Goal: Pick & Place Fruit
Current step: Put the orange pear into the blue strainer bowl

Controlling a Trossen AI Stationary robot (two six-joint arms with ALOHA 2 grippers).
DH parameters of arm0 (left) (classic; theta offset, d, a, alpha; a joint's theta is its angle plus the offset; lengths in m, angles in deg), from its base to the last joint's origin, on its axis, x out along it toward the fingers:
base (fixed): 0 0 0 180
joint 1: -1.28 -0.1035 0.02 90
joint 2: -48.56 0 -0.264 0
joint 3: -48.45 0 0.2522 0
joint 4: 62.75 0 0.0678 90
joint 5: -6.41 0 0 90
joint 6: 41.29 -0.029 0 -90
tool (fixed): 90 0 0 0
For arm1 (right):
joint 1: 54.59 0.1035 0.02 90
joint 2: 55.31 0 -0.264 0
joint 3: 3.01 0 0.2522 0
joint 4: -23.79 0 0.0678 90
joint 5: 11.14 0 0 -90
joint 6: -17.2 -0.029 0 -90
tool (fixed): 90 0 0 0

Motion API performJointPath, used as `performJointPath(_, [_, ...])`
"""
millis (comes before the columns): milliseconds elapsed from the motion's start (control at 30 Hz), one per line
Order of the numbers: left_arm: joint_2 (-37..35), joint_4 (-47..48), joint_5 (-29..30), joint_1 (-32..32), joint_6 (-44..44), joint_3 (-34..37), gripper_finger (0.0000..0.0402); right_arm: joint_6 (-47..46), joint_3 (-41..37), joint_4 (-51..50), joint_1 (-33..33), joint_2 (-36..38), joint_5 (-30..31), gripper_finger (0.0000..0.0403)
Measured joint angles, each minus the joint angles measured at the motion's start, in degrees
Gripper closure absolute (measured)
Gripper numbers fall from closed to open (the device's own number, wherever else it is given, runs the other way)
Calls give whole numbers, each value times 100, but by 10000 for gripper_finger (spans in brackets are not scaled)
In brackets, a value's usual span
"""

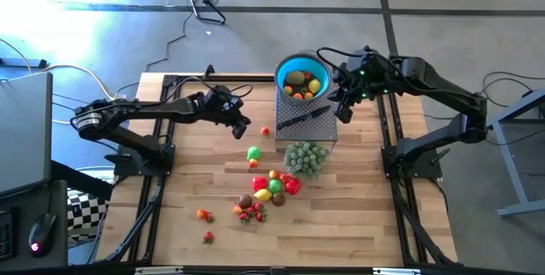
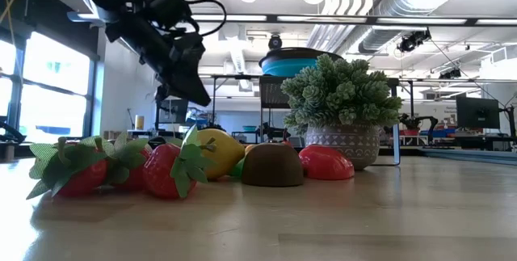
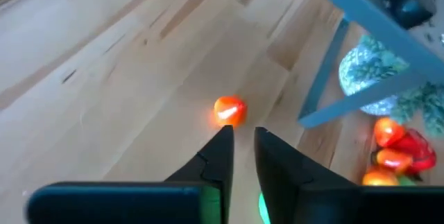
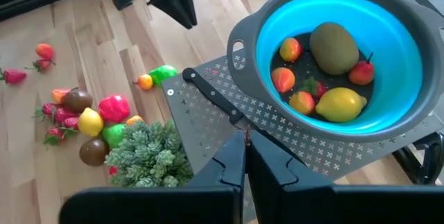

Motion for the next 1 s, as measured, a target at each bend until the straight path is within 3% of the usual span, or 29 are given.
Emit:
performJointPath(367, [512, -332, -27, 0, -535, 0, 174, 0, 0, 3, 0, 0, -1, 400])
performJointPath(533, [838, -569, -35, 2, -753, 0, 117, 0, 0, 79, 0, 0, -1, 400])
performJointPath(733, [1307, -1345, -310, 2, -760, -4, 88, -101, 0, 58, 0, 0, 34, 400])
performJointPath(1000, [1756, -1458, -529, 4, -769, -2, 87, -858, 0, -1005, -116, 0, 826, 400])
